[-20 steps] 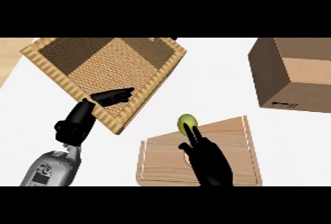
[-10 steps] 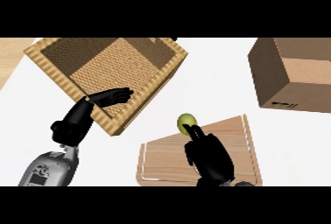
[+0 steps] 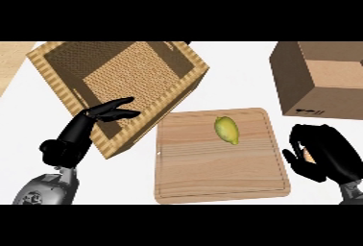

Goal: Pick the cupcake from the cutting board and place it in the cardboard box

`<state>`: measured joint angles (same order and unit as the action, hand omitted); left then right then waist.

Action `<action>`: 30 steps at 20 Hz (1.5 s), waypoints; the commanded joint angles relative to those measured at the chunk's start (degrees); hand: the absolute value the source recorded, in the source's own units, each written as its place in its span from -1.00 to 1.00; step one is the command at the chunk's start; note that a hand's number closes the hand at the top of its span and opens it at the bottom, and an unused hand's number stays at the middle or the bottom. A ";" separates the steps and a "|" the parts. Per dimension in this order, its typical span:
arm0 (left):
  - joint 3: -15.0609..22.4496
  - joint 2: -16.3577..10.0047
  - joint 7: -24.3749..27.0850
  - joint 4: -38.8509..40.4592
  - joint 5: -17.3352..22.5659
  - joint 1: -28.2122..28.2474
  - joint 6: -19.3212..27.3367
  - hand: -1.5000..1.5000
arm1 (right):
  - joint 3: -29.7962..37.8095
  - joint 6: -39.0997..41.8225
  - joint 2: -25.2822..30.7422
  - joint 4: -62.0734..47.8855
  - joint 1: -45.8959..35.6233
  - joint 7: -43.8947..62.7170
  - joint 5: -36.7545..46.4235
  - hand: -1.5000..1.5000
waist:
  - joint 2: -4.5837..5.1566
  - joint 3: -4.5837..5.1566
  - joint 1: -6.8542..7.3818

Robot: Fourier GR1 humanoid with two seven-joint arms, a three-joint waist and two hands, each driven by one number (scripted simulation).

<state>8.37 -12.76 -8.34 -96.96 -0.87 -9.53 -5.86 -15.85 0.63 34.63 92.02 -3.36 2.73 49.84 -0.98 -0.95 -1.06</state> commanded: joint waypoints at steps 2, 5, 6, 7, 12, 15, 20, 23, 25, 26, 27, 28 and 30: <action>2.40 4.00 0.31 4.84 -2.84 0.13 2.68 0.00 | 11.26 -2.84 7.11 1.52 1.13 -7.55 -6.32 1.00 | 0.94 0.95 -0.51; 1.07 2.23 1.41 3.62 -1.48 2.06 -0.12 0.00 | 14.99 -2.53 8.47 6.35 5.18 -10.11 -10.18 1.00 | 0.86 0.98 -0.35; -0.73 0.65 0.23 0.75 -0.47 3.78 -0.61 0.00 | 17.36 -1.27 9.94 10.20 7.63 -10.79 -13.16 1.00 | 0.67 1.00 -0.63; -0.38 1.42 -0.98 1.54 -1.19 1.97 -0.03 0.00 | 19.46 -0.70 11.02 11.25 9.31 -12.60 -15.39 1.00 | 0.70 0.99 -1.14; -0.74 2.13 -1.97 1.04 -2.53 1.92 0.22 0.00 | 25.73 5.71 12.36 21.83 10.46 -11.31 -25.15 1.00 | 0.59 1.08 -2.49; -1.29 2.24 0.15 1.53 -1.60 2.63 -0.85 0.00 | 30.51 5.30 11.11 22.60 10.22 -9.45 -28.84 1.00 | 0.74 1.07 -2.27; -1.19 2.27 0.85 1.38 -2.72 3.47 -1.17 0.00 | 38.66 9.71 11.64 23.62 10.45 -4.73 -37.50 1.00 | 0.75 1.06 -1.74; -2.26 2.50 0.05 3.29 -2.26 0.08 -1.22 0.00 | 43.24 10.94 14.13 22.21 7.71 -2.01 -39.31 1.00 | 1.02 1.05 -1.41; -1.24 2.21 3.12 1.14 -1.66 5.26 -3.12 0.00 | 44.34 11.08 14.89 19.35 6.33 -1.04 -39.39 1.00 | 1.06 1.07 0.15; -1.65 3.39 1.04 3.84 -2.66 -0.72 -1.34 0.00 | 43.63 11.40 15.38 20.13 5.15 0.72 -39.04 1.00 | 1.26 1.04 -0.31; -2.69 2.11 0.21 2.46 -0.87 1.30 -3.09 0.00 | 42.40 10.64 14.16 21.49 5.05 3.18 -38.47 1.00 | 1.17 1.06 0.38; -1.16 3.04 0.75 3.72 -2.19 -0.31 -2.82 0.00 | 43.12 11.44 16.58 19.15 2.60 3.90 -38.55 1.00 | 1.41 1.07 0.58; -0.14 4.53 0.82 4.51 -4.38 -1.58 -1.00 0.00 | 42.24 11.92 16.98 16.72 0.20 5.57 -39.37 1.00 | 1.55 1.04 1.05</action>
<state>3.19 -12.38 -6.16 -100.25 -4.12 -13.27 -6.76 26.40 11.67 50.06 111.23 0.66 4.47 11.42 -0.92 -0.80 -0.47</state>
